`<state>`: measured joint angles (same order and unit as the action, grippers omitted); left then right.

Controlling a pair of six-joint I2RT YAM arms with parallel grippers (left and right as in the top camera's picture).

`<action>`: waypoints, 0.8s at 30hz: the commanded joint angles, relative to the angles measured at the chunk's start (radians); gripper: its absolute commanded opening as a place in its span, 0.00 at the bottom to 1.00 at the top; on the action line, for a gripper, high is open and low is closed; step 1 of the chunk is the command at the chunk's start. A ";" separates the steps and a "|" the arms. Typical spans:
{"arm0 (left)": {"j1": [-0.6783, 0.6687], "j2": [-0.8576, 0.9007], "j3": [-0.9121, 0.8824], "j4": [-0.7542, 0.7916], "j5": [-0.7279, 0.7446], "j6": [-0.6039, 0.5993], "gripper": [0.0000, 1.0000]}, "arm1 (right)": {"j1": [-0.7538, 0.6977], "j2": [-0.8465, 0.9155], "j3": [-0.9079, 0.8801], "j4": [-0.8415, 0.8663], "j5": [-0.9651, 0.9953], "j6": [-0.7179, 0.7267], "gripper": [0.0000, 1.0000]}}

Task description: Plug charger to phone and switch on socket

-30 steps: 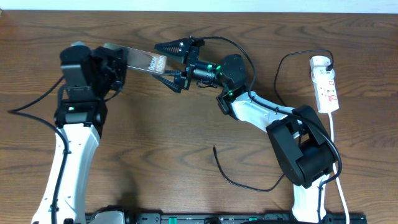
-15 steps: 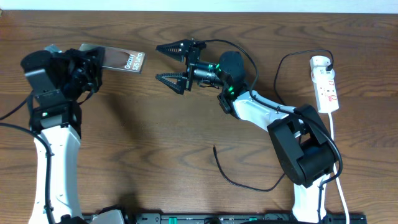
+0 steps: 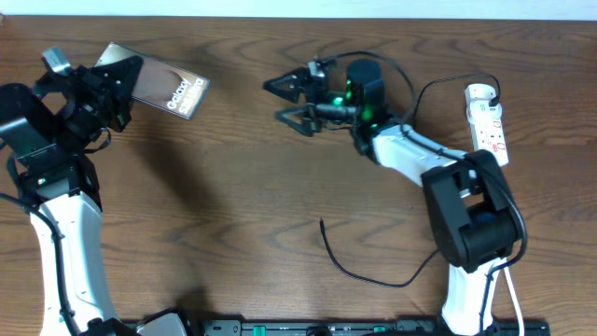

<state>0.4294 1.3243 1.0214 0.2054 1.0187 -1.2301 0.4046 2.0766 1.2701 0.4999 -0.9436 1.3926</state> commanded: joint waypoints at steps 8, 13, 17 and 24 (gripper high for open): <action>0.002 -0.004 0.023 0.013 0.097 0.049 0.07 | -0.041 -0.085 0.380 -1.157 0.433 -0.883 0.99; 0.001 0.008 0.023 0.013 0.131 0.106 0.07 | 0.006 -0.144 0.597 -1.566 0.843 -0.991 0.99; -0.018 0.057 0.023 0.013 0.244 0.188 0.07 | 0.068 -0.181 0.632 -1.732 0.992 -1.005 0.99; -0.068 0.201 0.023 0.014 0.436 0.270 0.07 | 0.180 -0.178 0.545 -1.766 1.041 -1.004 0.99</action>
<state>0.3836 1.4727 1.0214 0.2100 1.2953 -1.0348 0.5335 1.8759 1.8790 -1.2671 0.0166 0.4156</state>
